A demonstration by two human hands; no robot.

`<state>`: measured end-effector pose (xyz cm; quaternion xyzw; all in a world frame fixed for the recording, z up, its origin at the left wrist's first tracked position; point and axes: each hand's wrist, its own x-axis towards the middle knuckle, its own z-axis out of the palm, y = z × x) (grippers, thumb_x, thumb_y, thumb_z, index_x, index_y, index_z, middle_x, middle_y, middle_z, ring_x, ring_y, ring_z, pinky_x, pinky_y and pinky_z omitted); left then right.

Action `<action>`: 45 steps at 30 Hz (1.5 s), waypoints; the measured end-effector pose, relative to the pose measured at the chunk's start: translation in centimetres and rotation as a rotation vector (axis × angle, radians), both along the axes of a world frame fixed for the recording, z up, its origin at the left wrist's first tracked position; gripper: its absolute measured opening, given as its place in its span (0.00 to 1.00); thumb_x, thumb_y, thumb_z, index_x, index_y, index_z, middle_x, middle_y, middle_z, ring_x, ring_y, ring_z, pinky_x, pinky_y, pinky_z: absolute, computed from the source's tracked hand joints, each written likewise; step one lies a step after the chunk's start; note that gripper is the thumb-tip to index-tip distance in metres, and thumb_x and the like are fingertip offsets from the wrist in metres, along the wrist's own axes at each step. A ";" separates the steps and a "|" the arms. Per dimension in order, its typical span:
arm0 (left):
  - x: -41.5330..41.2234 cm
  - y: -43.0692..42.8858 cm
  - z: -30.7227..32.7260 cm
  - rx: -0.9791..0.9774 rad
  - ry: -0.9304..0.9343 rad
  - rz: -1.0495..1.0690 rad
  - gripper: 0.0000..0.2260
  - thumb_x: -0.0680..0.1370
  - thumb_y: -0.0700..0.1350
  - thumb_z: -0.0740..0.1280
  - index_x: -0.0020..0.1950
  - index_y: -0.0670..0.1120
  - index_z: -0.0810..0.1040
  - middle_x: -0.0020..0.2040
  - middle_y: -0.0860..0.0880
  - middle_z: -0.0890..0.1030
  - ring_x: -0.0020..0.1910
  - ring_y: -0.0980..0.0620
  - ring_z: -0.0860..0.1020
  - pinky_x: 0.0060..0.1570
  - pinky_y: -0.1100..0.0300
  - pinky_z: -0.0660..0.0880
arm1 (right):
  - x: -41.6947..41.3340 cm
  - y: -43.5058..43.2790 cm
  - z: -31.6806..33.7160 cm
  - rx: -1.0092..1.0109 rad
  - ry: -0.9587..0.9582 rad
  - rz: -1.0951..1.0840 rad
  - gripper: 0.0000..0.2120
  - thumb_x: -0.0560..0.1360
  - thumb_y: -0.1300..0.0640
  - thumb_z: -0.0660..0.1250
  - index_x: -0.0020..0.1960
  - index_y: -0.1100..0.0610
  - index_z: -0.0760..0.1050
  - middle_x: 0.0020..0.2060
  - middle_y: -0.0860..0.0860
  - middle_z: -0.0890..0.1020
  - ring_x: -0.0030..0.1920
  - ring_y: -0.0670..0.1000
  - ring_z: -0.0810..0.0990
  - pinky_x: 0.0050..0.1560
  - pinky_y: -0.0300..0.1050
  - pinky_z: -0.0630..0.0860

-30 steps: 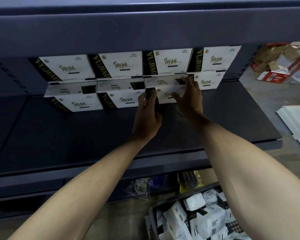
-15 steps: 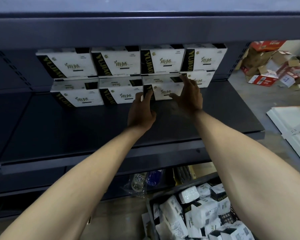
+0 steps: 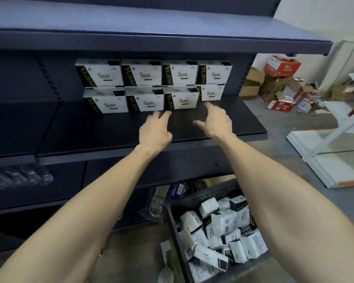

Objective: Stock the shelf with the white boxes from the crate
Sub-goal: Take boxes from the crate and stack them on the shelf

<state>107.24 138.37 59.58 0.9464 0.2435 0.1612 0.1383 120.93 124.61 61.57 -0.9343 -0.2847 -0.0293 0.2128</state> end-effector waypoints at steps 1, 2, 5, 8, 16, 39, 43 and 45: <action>-1.5 -0.6 0.2 0.015 0.013 0.003 0.29 0.74 0.43 0.67 0.74 0.51 0.65 0.67 0.44 0.71 0.63 0.42 0.71 0.50 0.48 0.74 | -1.5 -1.0 0.4 -0.005 -0.009 0.002 0.29 0.74 0.44 0.72 0.71 0.49 0.68 0.62 0.54 0.78 0.61 0.59 0.77 0.53 0.51 0.74; -2.9 -1.1 0.5 0.028 0.024 0.014 0.28 0.75 0.44 0.67 0.74 0.50 0.65 0.67 0.45 0.71 0.63 0.42 0.71 0.48 0.49 0.74 | -3.0 -2.1 0.8 -0.007 -0.017 0.005 0.29 0.74 0.44 0.72 0.71 0.48 0.68 0.62 0.54 0.77 0.61 0.58 0.77 0.53 0.51 0.74; -6.7 -3.3 1.6 0.052 0.033 0.044 0.27 0.75 0.44 0.67 0.73 0.50 0.66 0.67 0.46 0.71 0.62 0.43 0.71 0.43 0.52 0.70 | -6.9 -5.1 1.8 0.016 -0.023 0.010 0.28 0.75 0.45 0.72 0.71 0.48 0.68 0.63 0.53 0.78 0.61 0.58 0.77 0.56 0.53 0.75; -10.3 -6.7 1.9 0.046 0.023 0.035 0.26 0.75 0.44 0.67 0.72 0.50 0.67 0.65 0.47 0.72 0.60 0.43 0.72 0.44 0.52 0.70 | -10.3 -8.2 1.6 0.068 -0.020 0.003 0.25 0.75 0.47 0.72 0.70 0.48 0.69 0.61 0.53 0.79 0.59 0.58 0.78 0.56 0.53 0.75; -19.0 -18.0 -5.3 -0.158 0.084 0.046 0.27 0.75 0.46 0.68 0.73 0.51 0.66 0.63 0.48 0.74 0.58 0.46 0.75 0.49 0.52 0.74 | -17.2 -17.6 -6.2 0.015 0.104 0.025 0.25 0.76 0.47 0.71 0.70 0.48 0.69 0.59 0.53 0.80 0.58 0.58 0.78 0.54 0.52 0.76; -15.2 -40.0 -14.3 -0.123 0.249 0.111 0.22 0.72 0.48 0.69 0.66 0.53 0.72 0.53 0.53 0.75 0.53 0.48 0.76 0.36 0.57 0.70 | -13.1 -40.8 -14.2 -0.179 0.156 0.317 0.30 0.77 0.52 0.69 0.76 0.46 0.62 0.57 0.49 0.77 0.54 0.55 0.78 0.40 0.45 0.69; -12.9 -39.5 -15.4 -0.194 0.290 0.136 0.22 0.72 0.49 0.68 0.66 0.54 0.71 0.56 0.54 0.77 0.55 0.50 0.77 0.40 0.55 0.72 | -11.4 -41.2 -15.7 -0.218 0.274 0.265 0.35 0.76 0.53 0.70 0.77 0.45 0.57 0.56 0.53 0.76 0.56 0.56 0.77 0.46 0.49 0.73; -11.2 -39.1 -16.2 -0.258 0.302 0.140 0.22 0.73 0.49 0.68 0.66 0.54 0.71 0.57 0.53 0.79 0.56 0.49 0.77 0.45 0.53 0.74 | -10.5 -41.0 -16.6 -0.232 0.285 0.247 0.35 0.75 0.53 0.70 0.77 0.45 0.57 0.54 0.52 0.76 0.54 0.56 0.77 0.43 0.48 0.71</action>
